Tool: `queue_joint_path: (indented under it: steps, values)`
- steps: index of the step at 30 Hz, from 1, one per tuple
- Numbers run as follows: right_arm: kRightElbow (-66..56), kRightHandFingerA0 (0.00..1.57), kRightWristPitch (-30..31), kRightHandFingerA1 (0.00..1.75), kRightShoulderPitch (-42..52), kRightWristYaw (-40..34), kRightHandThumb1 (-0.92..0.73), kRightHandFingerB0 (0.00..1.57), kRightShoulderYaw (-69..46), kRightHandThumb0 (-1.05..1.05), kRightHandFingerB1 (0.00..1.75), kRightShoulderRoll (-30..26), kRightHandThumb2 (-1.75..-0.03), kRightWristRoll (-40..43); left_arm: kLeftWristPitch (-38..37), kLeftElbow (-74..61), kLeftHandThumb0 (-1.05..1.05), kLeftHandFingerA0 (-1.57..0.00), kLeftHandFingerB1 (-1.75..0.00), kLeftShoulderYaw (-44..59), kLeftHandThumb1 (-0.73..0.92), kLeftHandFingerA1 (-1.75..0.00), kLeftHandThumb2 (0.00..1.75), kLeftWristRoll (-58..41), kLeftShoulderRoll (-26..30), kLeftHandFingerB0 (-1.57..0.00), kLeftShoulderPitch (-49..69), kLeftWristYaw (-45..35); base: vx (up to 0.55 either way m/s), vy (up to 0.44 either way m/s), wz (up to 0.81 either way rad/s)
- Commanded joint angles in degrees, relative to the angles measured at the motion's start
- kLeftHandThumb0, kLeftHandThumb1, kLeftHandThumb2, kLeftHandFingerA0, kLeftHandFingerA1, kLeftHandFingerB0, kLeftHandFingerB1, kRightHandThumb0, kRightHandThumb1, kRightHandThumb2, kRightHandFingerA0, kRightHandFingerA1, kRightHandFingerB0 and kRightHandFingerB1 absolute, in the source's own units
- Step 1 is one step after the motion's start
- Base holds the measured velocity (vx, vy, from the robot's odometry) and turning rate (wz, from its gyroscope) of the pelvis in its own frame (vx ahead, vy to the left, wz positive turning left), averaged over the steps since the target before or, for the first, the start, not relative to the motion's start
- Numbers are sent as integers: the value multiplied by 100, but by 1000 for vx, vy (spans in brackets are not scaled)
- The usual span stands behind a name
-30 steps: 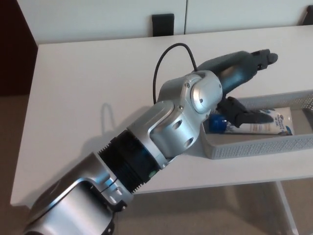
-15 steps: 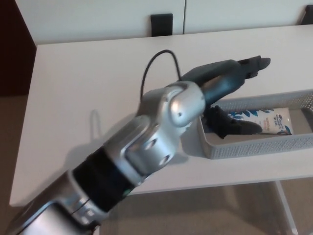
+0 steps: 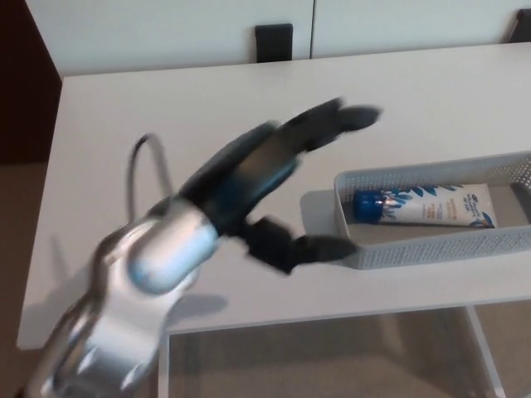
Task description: The robot walks towards a table in front, picks a shampoo with left hand and puts it in a small grey container
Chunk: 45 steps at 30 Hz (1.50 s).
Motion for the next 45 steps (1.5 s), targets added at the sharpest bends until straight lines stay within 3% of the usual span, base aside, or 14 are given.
queue_joint_path:
  steps: [1, 5, 13, 22, 26, 31, 32, 33, 36, 37, 40, 41, 42, 45]
  values:
    - [54, 67, -16, 48, 40, 87, -68, 52, 73, -37, 41, -332, -60, -124, -2579, -1870, -59, -26, -30, 3489, 47, -34, 55, -3249, 272, -29, 4781, -1873, 0, 0, 0]
    - [85, 66, 30, 51, 135, 49, -67, 54, 16, -38, 42, -300, -60, -65, -4186, -436, -66, -29, -31, 4109, 49, -32, 56, -2997, 30, -31, 6606, -2069, 0, 0, 0]
    - [111, 63, 29, 50, 285, 87, -69, 49, -86, -38, 41, -300, -60, 43, -4179, 992, -60, -29, -32, 4637, 48, -36, 55, -3225, 400, -33, 6879, -2758, 0, 0, 0]
    - [40, 64, 101, 51, 424, 118, -68, 47, -217, -36, 41, -298, -59, 164, -3909, 1946, -55, -72, -52, 4607, 38, -59, 72, -3220, 467, -52, 6212, -2756, 0, 0, 0]
    - [127, 64, 6, 51, 437, 27, -69, 48, -187, -38, 41, -315, -61, 83, -3572, 2494, -43, -83, -45, 4262, 45, -56, 54, -2548, 541, -65, 5752, -2168, 0, 0, 0]
    - [51, 63, 74, 51, 328, 64, -69, 47, -313, -38, 41, -263, -60, 164, -2233, 4162, -44, -47, -50, 4092, 41, -58, 74, -1811, -67, -39, 4056, -67, 0, 0, 0]
    - [20, 63, 84, 52, 283, 88, -70, 48, -282, -35, 41, -293, -60, 125, -2127, 4907, -39, -30, -39, 4123, 60, -76, 58, -1816, -60, -30, 3495, 161, 0, 0, 0]
    - [3, 63, 83, 52, 225, 106, -70, 49, -258, -37, 42, -312, -61, 94, -1960, 5606, -42, -19, -50, 4215, 69, -60, 60, -1893, -16, -22, 2913, 360, 0, 0, 0]
    - [-13, 63, 81, 53, 154, 113, -70, 48, -262, -37, 42, -278, -60, 101, -1769, 6528, -39, -18, -49, 4401, 71, -56, 60, -2032, 119, -23, 2196, 621, 0, 0, 0]
    - [3, 63, 53, 52, 171, 73, -69, 48, -235, -37, 42, -245, -60, 74, -1829, 7373, -34, -27, -57, 4367, 69, -46, 61, -1831, 243, -44, 1798, 1112, 0, 0, 0]
    - [30, 64, 31, 52, 222, -28, -68, 50, -263, -37, 42, -150, -60, 104, -2236, 8334, -40, -49, -63, 3766, 65, -111, 59, -993, 571, -55, 1576, 1799, 0, 0, 0]
    - [32, 64, 27, 52, 233, -45, -68, 50, -275, -37, 42, -136, -60, 115, -2307, 8445, -40, -49, -63, 3617, 65, -111, 59, -822, 630, -55, 1567, 1919, 0, 0, 0]
    - [12, 64, 28, 52, 237, 7, -67, 51, -295, -36, 43, -161, -60, 141, -2261, 8770, -45, -52, -47, 2936, 65, -62, 59, -164, 858, -53, 1559, 1990, 0, 0, 0]
    - [-32, 65, 50, 51, 125, 82, -68, 51, -334, -38, 42, -274, -60, 169, -2264, 9132, -43, -59, -48, 2473, 64, -63, 58, 95, 991, -46, 1401, 1709, 0, 0, 0]
